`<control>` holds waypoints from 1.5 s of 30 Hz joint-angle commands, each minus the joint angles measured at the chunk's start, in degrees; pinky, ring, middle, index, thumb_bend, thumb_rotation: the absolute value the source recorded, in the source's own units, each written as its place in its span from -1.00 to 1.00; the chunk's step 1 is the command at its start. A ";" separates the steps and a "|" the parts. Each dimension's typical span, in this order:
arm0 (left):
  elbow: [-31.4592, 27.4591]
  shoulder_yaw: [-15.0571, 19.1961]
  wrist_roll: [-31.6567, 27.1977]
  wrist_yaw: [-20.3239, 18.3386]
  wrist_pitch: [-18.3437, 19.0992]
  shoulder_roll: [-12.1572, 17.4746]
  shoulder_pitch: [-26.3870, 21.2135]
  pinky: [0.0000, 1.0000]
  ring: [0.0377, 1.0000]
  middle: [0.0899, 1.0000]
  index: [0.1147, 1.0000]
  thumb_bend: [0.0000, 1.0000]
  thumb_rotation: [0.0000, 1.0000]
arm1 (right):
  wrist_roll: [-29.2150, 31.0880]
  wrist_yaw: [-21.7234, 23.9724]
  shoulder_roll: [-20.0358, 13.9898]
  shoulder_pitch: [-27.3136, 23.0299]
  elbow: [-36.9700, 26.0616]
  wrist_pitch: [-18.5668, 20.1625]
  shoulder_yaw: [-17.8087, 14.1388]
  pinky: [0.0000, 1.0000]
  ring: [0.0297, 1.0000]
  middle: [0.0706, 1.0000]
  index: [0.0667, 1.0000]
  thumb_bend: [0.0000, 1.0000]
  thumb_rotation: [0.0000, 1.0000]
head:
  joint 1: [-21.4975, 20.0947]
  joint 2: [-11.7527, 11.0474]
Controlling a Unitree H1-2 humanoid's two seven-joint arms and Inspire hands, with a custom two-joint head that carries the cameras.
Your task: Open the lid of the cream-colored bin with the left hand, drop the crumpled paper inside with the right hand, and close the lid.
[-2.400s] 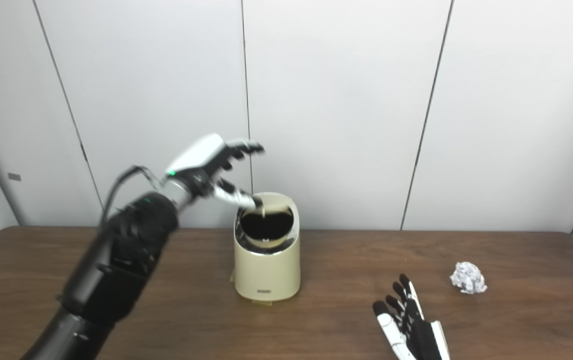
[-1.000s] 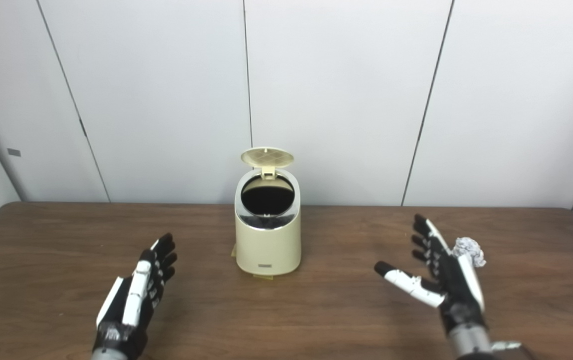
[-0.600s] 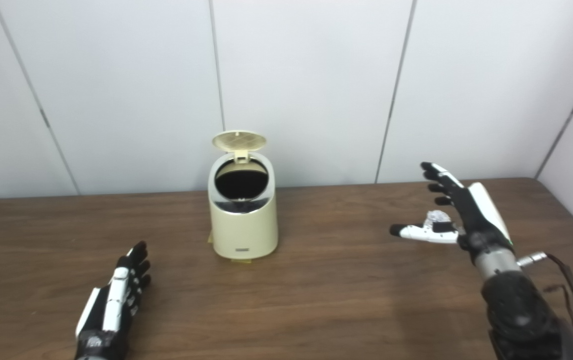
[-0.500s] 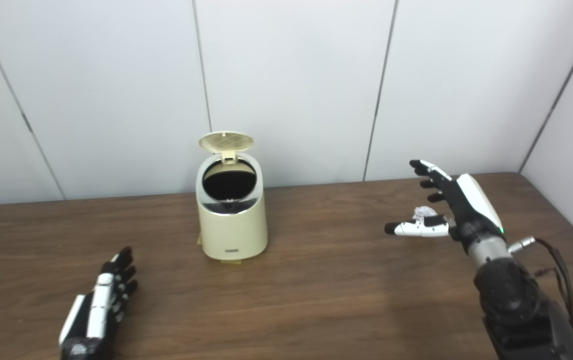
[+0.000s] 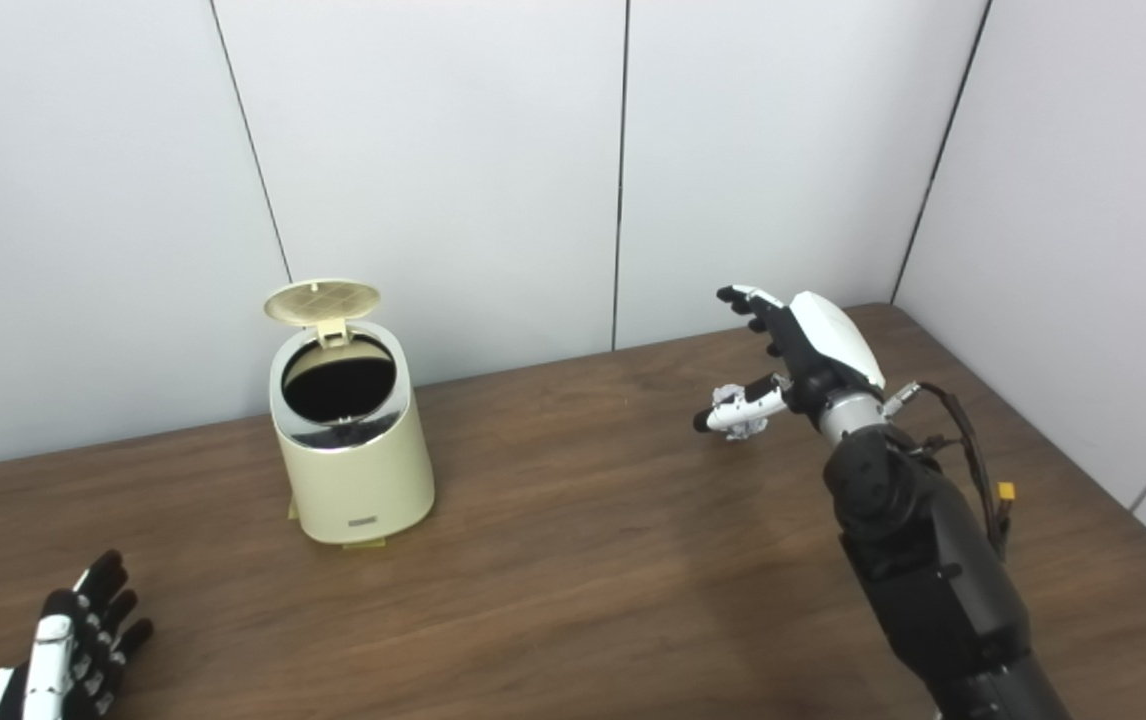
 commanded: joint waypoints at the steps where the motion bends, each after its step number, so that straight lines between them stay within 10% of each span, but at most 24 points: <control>1: -2.35 0.42 -1.20 0.13 0.03 0.86 -2.34 1.00 1.00 1.00 1.00 -0.03 0.96 | -1.64 0.34 -0.34 -3.52 0.18 -0.08 -1.35 0.52 0.72 0.75 0.72 0.76 -0.85 | -0.04 0.06; 22: -11.53 1.06 -2.38 0.56 8.06 3.08 -2.04 1.00 1.00 1.00 1.00 -0.20 0.91 | -2.10 -4.88 -2.28 -10.90 21.15 -3.79 8.81 0.43 0.62 0.68 0.60 0.84 -0.78 | 1.98 0.53; 38: -16.40 0.91 -3.22 0.87 11.86 4.03 -2.03 1.00 1.00 1.00 1.00 -0.32 1.00 | -1.65 -7.97 -3.75 -10.14 22.06 -4.03 8.88 0.35 0.49 0.52 0.46 0.81 -0.79 | 1.71 1.69; 42: -16.26 0.95 -3.83 0.45 11.54 3.94 -2.23 1.00 1.00 1.00 1.00 -0.31 0.97 | -1.12 -10.88 -3.52 -9.46 21.91 -5.35 8.00 0.20 0.26 0.32 0.28 0.73 -0.98 | 1.88 2.06; 45: -16.61 0.96 -3.80 0.60 11.01 3.75 -2.33 1.00 1.00 1.00 1.00 -0.26 0.89 | -1.21 -13.07 -3.24 -8.89 21.91 -5.32 7.65 0.14 -0.03 -0.02 -0.02 0.14 -0.97 | 2.22 2.26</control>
